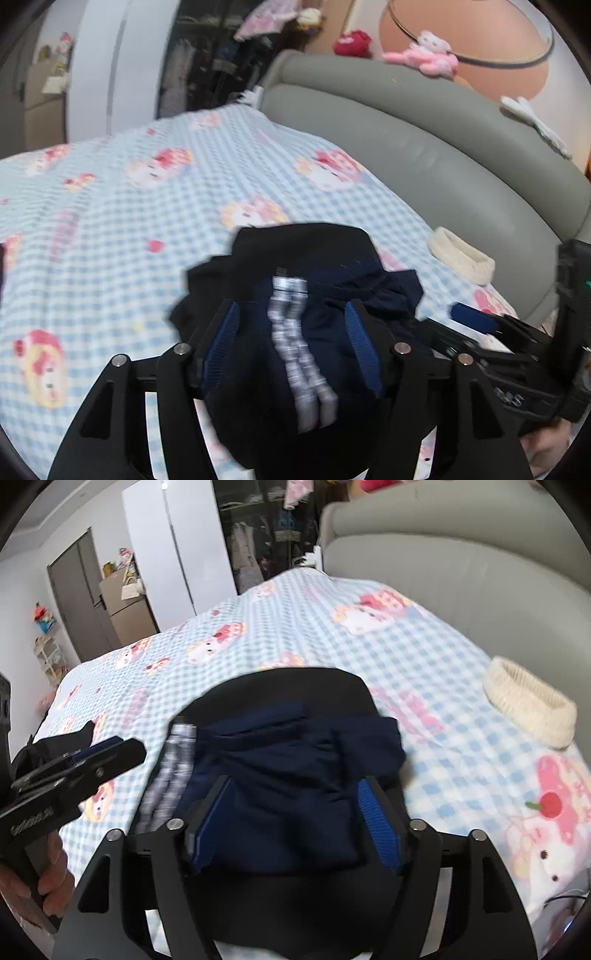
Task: Fold clothes
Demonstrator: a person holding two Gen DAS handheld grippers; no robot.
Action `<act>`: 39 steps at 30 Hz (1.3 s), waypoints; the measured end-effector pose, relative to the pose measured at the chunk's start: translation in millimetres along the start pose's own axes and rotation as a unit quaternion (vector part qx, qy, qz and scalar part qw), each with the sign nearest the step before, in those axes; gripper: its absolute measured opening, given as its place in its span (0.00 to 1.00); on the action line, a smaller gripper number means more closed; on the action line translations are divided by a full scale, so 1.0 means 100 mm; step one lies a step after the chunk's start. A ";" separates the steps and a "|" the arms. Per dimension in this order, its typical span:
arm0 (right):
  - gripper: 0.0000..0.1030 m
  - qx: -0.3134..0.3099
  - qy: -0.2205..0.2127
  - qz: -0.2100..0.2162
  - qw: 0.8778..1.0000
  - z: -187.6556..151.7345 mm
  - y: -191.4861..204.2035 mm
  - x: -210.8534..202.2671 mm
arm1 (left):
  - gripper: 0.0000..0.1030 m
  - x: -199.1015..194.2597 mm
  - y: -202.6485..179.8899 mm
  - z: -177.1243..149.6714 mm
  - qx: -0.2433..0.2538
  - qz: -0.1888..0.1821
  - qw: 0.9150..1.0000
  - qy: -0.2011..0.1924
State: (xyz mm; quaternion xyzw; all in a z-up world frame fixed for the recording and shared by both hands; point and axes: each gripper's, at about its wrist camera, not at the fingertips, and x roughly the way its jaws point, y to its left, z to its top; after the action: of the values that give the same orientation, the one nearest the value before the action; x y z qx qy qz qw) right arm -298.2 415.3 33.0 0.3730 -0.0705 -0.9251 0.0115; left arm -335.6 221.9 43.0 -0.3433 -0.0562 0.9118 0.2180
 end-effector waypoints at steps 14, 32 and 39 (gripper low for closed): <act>0.89 -0.049 0.015 0.055 0.997 -0.40 1.46 -0.48 | 0.79 -1.44 1.18 -0.47 -0.043 0.174 0.984 -0.014; 0.92 -0.120 0.009 0.081 0.989 -1.36 2.61 -1.25 | 0.81 -2.79 1.70 -1.53 -0.091 0.250 0.964 -0.026; 0.94 -0.111 0.010 0.090 0.990 -1.86 2.51 -1.62 | 0.84 -3.13 1.31 -2.13 -0.105 0.245 0.963 -0.035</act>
State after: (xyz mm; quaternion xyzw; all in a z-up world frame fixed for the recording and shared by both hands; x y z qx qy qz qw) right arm -60.1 156.0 46.8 0.3705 -0.0009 -0.9188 0.1364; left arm -34.7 -42.5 36.4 -0.3355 -0.0730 0.9378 -0.0512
